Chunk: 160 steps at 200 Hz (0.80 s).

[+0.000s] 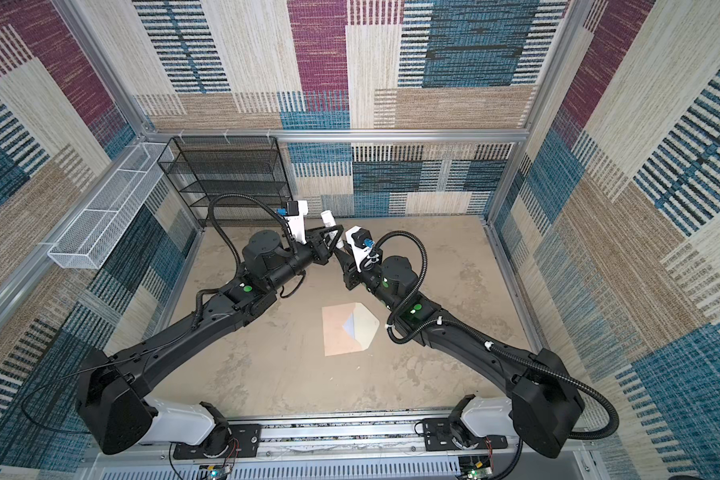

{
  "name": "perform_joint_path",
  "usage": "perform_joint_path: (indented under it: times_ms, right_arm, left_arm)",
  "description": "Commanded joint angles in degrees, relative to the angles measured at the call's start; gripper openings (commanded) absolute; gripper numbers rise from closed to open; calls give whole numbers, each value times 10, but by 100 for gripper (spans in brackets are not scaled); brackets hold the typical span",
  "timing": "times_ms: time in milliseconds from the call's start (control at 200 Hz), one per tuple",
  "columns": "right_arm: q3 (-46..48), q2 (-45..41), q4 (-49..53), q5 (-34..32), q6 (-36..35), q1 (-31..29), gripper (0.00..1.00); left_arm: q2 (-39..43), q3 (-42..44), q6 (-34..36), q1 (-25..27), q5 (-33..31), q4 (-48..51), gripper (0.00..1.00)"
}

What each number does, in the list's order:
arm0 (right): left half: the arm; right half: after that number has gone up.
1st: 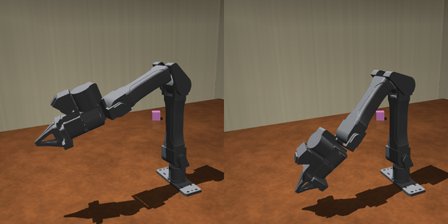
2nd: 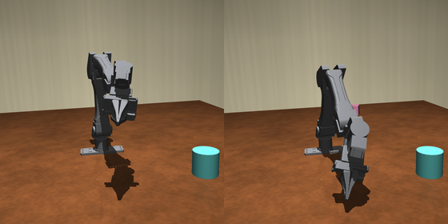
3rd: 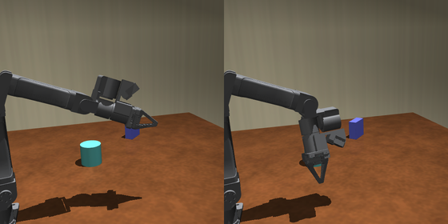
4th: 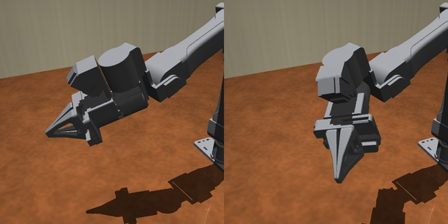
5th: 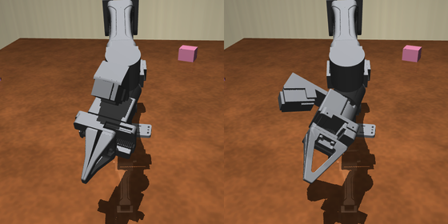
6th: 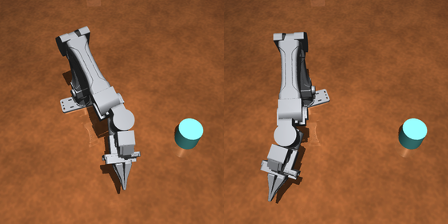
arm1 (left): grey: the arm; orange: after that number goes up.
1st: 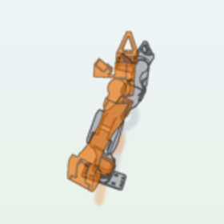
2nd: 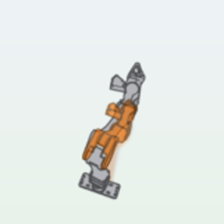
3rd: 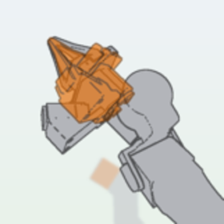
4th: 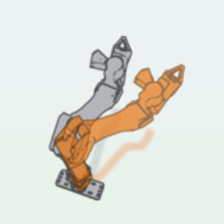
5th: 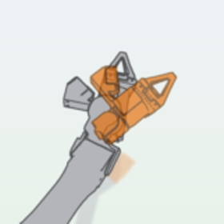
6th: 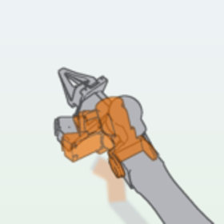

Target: Place the letter into the envelope and seal it

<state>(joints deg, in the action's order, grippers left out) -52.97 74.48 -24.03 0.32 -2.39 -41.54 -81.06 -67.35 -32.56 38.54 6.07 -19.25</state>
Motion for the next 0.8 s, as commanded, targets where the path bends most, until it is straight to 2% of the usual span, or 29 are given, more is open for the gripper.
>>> perform_joint_path:
  times_ms: [0,110,205,321,376,476,691,741,796]
  right_arm:
    - [-17,-16,-14,45,3,-1,19]
    - [-26,-39,18,88,10,1,15]
    - [-26,-65,38,140,25,4,11]
    - [-28,-87,53,234,74,24,9]
    - [-33,-91,58,284,100,38,7]
    - [-42,-89,53,373,157,67,6]
    - [-59,-75,34,505,244,114,5]
    - [-66,-70,42,520,245,118,7]
    - [-75,-64,72,519,220,118,14]
  left_arm:
    - [-2,16,-40,-1,71,-20,0]
    - [5,45,-73,-14,113,-60,0]
    - [11,68,-103,-33,178,-100,0]
    - [9,84,-141,-57,286,-152,0]
    - [2,87,-167,-66,342,-209,0]
    - [-6,90,-199,-74,402,-260,0]
    - [-9,103,-226,-77,450,-318,0]
    - [-9,103,-229,-77,452,-319,0]
    - [-7,104,-219,-77,445,-307,0]
